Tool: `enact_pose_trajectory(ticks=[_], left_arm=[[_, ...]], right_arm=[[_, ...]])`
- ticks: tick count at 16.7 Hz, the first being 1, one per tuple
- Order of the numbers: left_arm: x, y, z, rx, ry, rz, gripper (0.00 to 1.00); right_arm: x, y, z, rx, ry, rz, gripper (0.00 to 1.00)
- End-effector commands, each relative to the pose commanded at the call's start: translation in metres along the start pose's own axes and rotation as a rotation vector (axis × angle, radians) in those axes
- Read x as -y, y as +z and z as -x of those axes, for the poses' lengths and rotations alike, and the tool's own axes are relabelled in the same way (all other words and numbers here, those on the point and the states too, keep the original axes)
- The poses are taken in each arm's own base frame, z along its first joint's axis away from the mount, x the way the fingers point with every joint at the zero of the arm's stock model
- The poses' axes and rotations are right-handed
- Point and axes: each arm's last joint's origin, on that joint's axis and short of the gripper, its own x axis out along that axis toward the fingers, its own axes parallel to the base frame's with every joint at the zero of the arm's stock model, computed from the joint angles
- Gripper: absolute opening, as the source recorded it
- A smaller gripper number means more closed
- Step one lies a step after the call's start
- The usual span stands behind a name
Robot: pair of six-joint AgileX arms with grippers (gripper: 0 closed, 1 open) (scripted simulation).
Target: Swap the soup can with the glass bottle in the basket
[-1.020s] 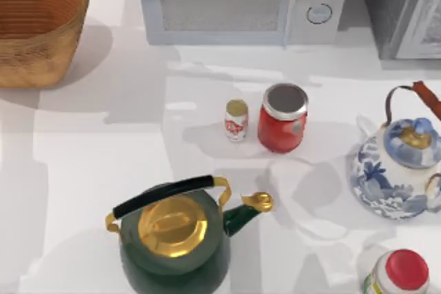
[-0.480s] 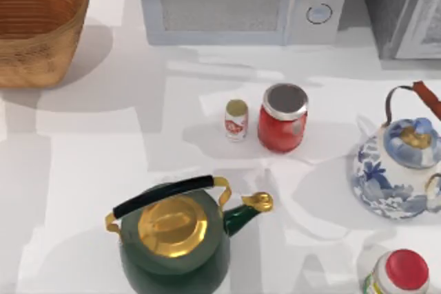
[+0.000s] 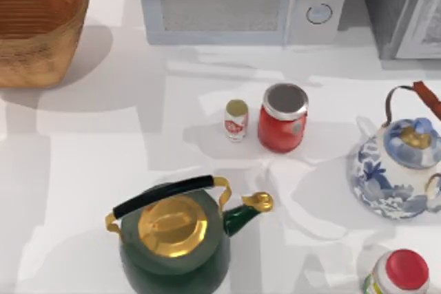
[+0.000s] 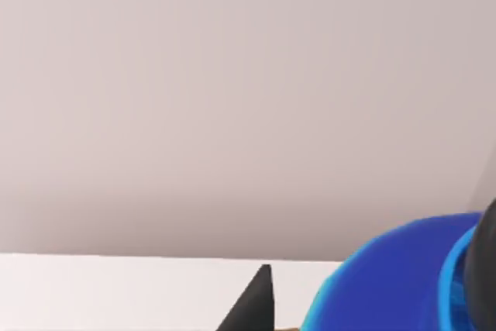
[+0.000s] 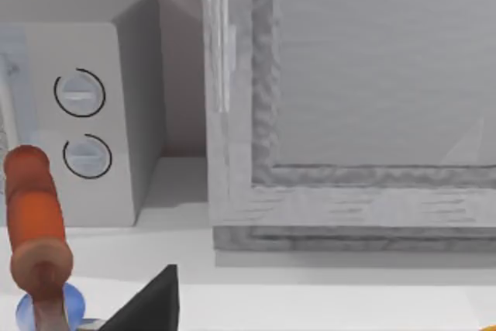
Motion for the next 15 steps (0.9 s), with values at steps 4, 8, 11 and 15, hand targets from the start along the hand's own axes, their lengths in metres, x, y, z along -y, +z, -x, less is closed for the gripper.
enact_pose_trajectory(ticks=[4, 8, 11, 15], left_arm=[[0.0, 0.0, 0.0, 0.0, 0.0, 0.0, 0.6], [0.0, 0.0, 0.0, 0.0, 0.0, 0.0, 0.9], [0.0, 0.0, 0.0, 0.0, 0.0, 0.0, 1.0], [0.0, 0.0, 0.0, 0.0, 0.0, 0.0, 1.0]], right_arm=[[0.0, 0.0, 0.0, 0.0, 0.0, 0.0, 1.0], [0.0, 0.0, 0.0, 0.0, 0.0, 0.0, 1.0], [0.0, 0.0, 0.0, 0.0, 0.0, 0.0, 1.0], [0.0, 0.0, 0.0, 0.0, 0.0, 0.0, 1.0]])
